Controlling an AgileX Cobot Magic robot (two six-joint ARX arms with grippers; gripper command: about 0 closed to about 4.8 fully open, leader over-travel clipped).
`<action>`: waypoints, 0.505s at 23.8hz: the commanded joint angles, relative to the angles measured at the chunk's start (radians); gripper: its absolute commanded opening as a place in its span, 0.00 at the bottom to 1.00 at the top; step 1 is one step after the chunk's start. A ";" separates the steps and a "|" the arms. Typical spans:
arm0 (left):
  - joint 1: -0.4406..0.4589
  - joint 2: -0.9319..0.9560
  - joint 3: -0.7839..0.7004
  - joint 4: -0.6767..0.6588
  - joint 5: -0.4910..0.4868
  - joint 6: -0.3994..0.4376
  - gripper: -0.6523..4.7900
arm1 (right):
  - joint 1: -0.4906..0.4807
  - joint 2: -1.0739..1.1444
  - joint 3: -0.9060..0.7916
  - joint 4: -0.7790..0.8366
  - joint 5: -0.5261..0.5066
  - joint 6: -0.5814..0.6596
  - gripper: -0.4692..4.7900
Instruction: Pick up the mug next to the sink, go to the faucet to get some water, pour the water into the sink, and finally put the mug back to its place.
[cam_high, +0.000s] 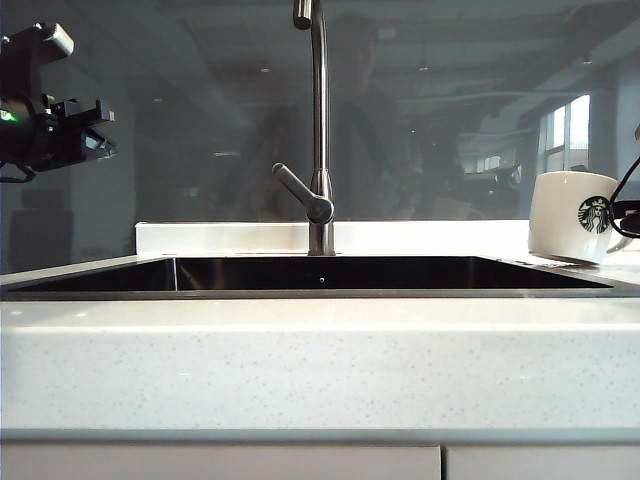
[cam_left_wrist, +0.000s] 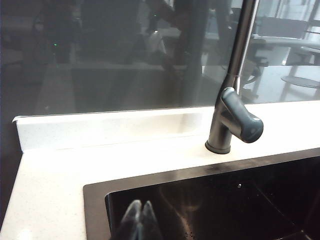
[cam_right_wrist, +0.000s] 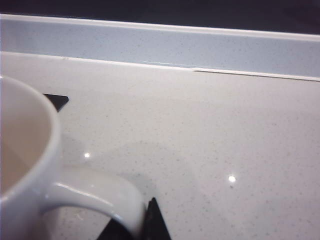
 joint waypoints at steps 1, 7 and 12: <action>0.002 0.022 0.025 0.013 -0.006 0.001 0.11 | 0.001 -0.012 0.010 0.079 -0.006 0.066 0.10; 0.000 0.131 0.143 0.012 0.027 -0.001 0.11 | 0.023 -0.069 0.032 0.096 -0.027 0.181 0.08; 0.000 0.286 0.304 0.012 0.082 -0.033 0.11 | 0.119 -0.122 0.134 -0.031 -0.070 0.182 0.08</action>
